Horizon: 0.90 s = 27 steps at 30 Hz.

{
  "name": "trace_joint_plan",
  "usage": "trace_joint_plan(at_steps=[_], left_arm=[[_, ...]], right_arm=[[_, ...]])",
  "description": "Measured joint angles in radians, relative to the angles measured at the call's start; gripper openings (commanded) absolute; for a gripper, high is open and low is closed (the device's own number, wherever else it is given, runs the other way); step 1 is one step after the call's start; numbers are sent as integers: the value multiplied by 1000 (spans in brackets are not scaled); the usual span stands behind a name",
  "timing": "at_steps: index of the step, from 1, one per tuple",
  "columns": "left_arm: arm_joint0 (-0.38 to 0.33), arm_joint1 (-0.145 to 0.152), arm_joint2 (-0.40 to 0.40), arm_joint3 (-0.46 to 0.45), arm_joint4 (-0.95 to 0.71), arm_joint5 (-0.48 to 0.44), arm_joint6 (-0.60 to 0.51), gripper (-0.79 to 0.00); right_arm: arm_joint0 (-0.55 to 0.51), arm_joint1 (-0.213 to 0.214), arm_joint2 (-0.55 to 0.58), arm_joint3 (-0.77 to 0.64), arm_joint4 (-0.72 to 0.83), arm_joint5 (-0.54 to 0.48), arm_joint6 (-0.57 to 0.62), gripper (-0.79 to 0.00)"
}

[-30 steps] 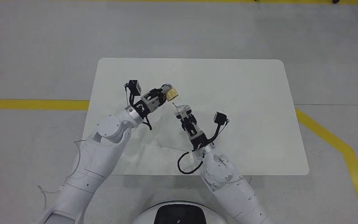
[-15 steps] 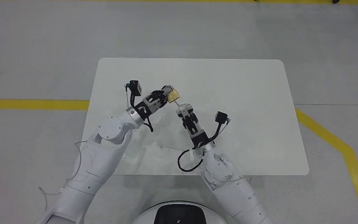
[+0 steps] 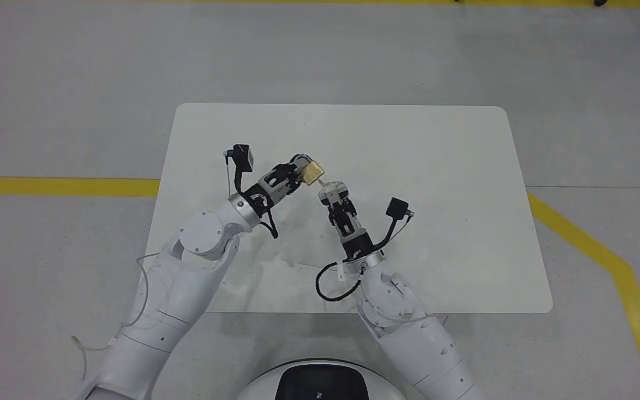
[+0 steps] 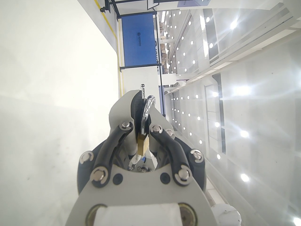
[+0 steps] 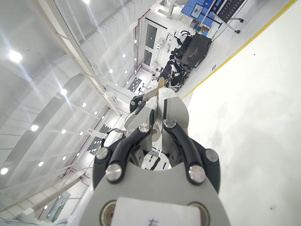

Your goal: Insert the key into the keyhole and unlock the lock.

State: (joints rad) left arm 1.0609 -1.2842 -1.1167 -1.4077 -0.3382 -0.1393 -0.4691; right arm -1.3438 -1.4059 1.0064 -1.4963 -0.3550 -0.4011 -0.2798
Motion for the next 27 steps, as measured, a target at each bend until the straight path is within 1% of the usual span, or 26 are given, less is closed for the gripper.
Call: trace_joint_plan(at_steps=[11, 21, 22, 23, 24, 25, 27], left_arm=[[7, -2, 0, -12, 40, 2, 3, -785], [1, -2, 5, -8, 67, -1, -49, -785], [1, -2, 5, -7, 67, -1, -51, -785], [0, -3, 5, -6, 65, 0, -53, -785], [0, -3, 4, -5, 60, 1, -55, -785], [-1, -3, 2, -3, 54, 2, -57, -785], [-2, -4, -4, 3, 36, 3, -64, -785]], right_arm=[[2, -10, -3, 8, -22, 10, -3, -785], [4, -17, 5, 14, -27, 19, 12, -785], [4, -17, 5, 14, -27, 23, 13, -566], [5, -18, 6, 14, -26, 26, 14, -443], [4, -19, 7, 13, -25, 28, 15, -62], [4, -19, 8, 12, -23, 28, 17, 0], [-1, -19, 13, 6, -17, 25, 24, 0]])
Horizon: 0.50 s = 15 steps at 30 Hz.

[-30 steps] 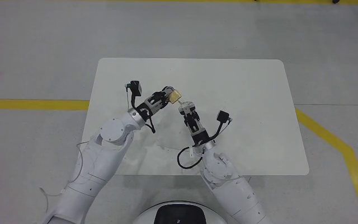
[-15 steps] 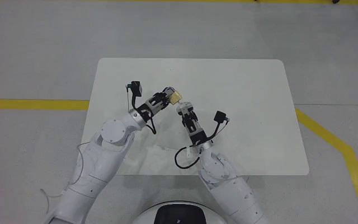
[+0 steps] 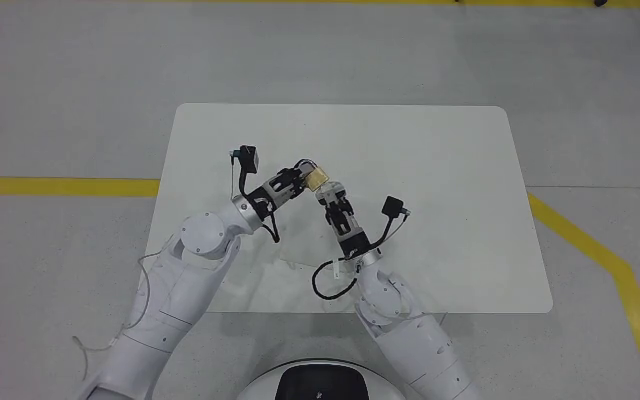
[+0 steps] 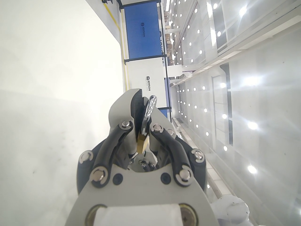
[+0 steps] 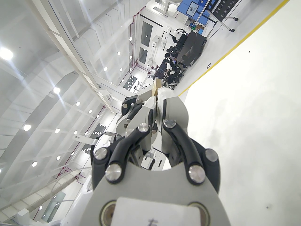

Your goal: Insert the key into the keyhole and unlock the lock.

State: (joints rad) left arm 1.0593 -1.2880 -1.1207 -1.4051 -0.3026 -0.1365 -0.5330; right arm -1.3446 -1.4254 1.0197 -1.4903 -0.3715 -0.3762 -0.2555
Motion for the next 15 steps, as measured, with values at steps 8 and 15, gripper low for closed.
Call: trace_joint_plan(at_steps=[8, 15], left_arm=[[-5, -2, -16, 21, -53, 3, -27, -785], [-21, -7, -32, 64, -217, 100, -99, -785]], right_arm=[[-32, 9, 41, -40, 60, -41, 89, -68], [-78, 29, 115, -102, 125, -151, 214, -785]])
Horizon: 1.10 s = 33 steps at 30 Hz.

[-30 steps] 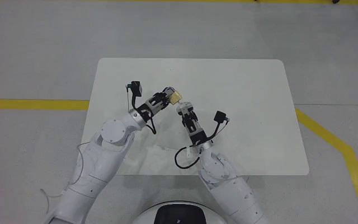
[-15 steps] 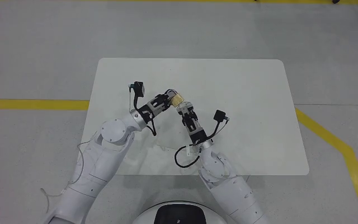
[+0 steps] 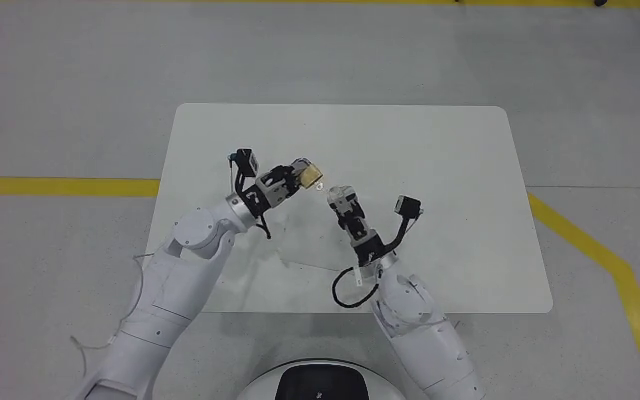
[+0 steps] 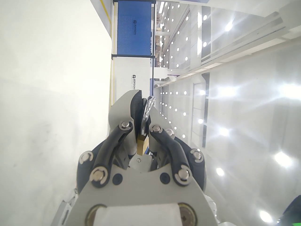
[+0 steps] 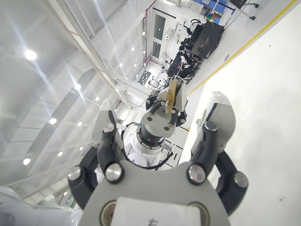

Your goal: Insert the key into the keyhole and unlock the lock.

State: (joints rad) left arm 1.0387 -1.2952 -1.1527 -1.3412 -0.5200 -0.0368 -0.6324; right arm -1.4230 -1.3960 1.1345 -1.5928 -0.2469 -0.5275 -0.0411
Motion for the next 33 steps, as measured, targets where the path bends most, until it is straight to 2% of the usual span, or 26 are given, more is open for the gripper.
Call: trace_joint_plan(at_steps=[6, 11, 18, 33], left_arm=[[-29, -4, 14, 34, -53, 83, -59, -785], [-43, -6, 21, 47, -77, 109, -100, -785], [-59, -7, 24, 76, -110, 150, -152, -785], [-77, -8, 34, 101, -118, 165, -194, -785]], right_arm=[[-29, 14, 37, -24, 58, -162, 89, -785], [-15, 16, 29, 2, 38, -234, 111, -785], [27, 6, 12, 48, -27, -169, 47, -785], [60, -6, -12, 89, -113, -135, -41, -785]])
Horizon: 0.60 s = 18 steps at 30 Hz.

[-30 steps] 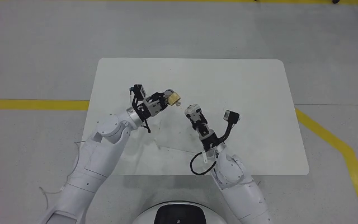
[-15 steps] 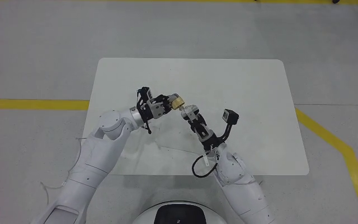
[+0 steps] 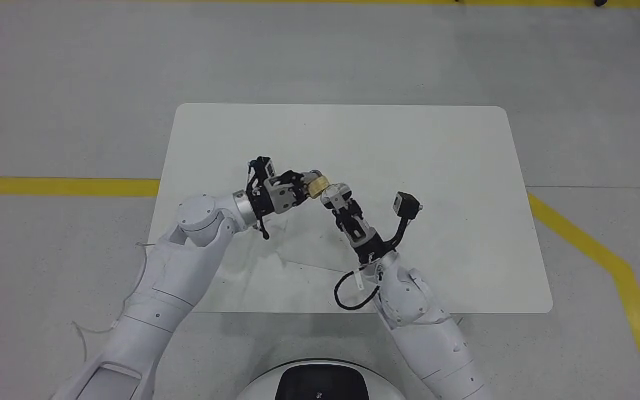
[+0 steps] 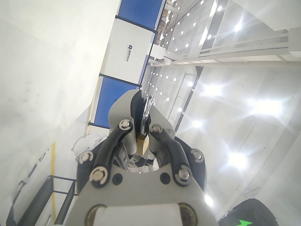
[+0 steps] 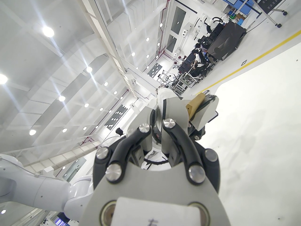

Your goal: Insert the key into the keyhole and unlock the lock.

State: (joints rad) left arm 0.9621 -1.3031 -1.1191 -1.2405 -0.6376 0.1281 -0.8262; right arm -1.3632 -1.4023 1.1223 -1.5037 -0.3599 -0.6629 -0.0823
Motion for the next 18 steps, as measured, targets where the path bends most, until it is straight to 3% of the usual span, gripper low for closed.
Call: trace_joint_plan(at_steps=[10, 11, 12, 13, 14, 18], left_arm=[[-2, 0, -2, 4, -14, -11, -11, -785], [-1, 0, -4, 2, -15, -15, -10, -785], [1, 0, -7, 0, -16, -21, -9, -785], [2, 1, -10, -2, -15, -29, -5, -785], [5, 1, -14, -5, -12, -41, 4, -785], [28, 8, -40, -47, 91, -156, 119, -785]], right_arm=[[2, -1, 2, 5, -6, -26, -11, -782], [-1, 0, 5, 2, -7, -36, -9, -671], [-7, 1, 9, -3, -10, -52, -7, -496], [-11, 3, 14, -7, -13, -65, -6, -413], [-16, 4, 18, -10, -16, -79, -6, 0], [-31, 9, 37, -24, -30, -118, -13, 0]])
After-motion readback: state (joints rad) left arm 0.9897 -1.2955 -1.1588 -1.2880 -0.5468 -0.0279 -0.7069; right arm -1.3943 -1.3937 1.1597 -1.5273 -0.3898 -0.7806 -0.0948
